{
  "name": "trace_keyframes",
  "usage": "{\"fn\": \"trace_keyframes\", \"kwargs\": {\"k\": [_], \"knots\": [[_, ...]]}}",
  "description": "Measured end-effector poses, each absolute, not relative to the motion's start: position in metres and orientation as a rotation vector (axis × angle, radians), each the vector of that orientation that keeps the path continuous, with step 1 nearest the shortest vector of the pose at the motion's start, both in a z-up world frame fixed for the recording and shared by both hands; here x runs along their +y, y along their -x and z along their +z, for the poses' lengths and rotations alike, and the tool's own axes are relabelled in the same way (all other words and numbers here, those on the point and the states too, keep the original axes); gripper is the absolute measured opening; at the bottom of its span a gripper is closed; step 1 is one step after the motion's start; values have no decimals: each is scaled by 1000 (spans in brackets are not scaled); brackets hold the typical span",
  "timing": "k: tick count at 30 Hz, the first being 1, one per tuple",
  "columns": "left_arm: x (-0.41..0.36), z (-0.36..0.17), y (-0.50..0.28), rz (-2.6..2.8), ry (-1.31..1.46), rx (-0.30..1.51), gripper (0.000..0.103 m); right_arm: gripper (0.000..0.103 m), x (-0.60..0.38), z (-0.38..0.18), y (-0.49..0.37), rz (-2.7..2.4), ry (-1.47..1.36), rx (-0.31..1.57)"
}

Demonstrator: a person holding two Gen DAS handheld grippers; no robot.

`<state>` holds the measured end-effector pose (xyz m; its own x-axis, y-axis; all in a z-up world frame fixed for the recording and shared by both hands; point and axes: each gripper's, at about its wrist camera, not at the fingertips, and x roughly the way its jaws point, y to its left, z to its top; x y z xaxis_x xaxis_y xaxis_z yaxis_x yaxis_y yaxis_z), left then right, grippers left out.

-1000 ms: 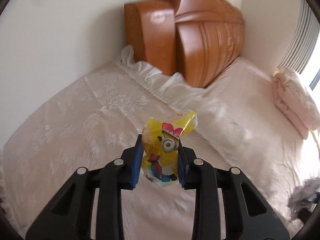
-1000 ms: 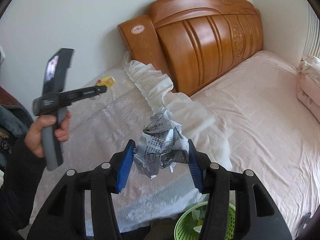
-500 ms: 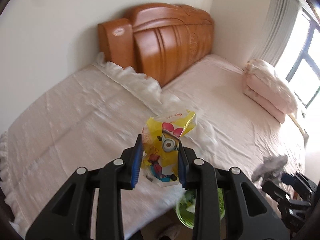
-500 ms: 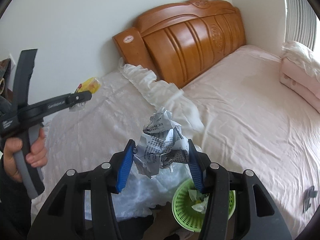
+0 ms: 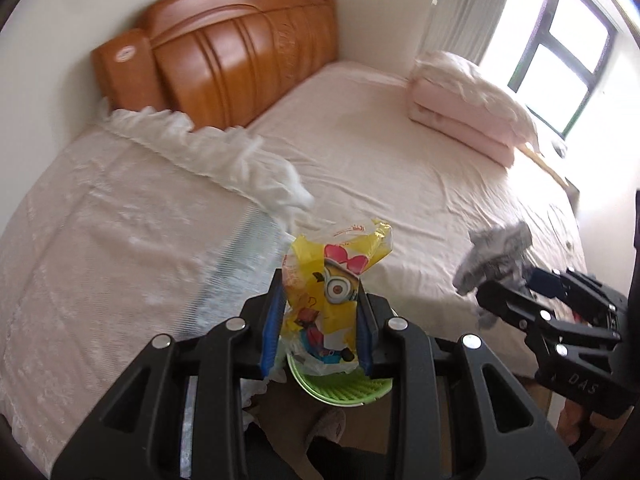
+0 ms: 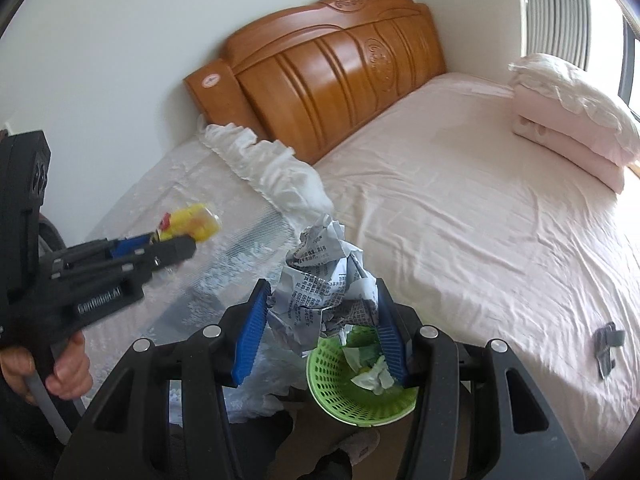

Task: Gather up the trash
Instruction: 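Carry the yellow bag and newspaper to the wastebasket and open both tools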

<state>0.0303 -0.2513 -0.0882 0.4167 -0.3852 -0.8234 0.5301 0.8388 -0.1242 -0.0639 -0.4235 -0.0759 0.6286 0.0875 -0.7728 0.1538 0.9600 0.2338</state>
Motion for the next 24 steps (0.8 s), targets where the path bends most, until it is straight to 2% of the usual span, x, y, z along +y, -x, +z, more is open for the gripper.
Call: {"fn": "trace_keyframes", "kwargs": {"k": [10, 17, 19, 20, 21, 24], "knots": [[-288, -110, -11, -662, -221, 1043, 30, 52, -444, -85, 86, -112, -329, 893], [-315, -139, 1, -735, -272, 1124, 36, 52, -461, -87, 102, -167, -356, 892], [-321, -146, 5, -749, -295, 1136, 41, 52, -465, -89, 106, -180, -370, 896], [-323, -149, 6, -751, -305, 1140, 48, 52, -466, -91, 108, -185, -377, 899], [-325, -152, 7, -750, -317, 1144, 59, 52, -467, -92, 109, -188, -380, 901], [-328, -155, 9, -744, -337, 1140, 77, 52, -469, -96, 112, -195, -392, 908]]}}
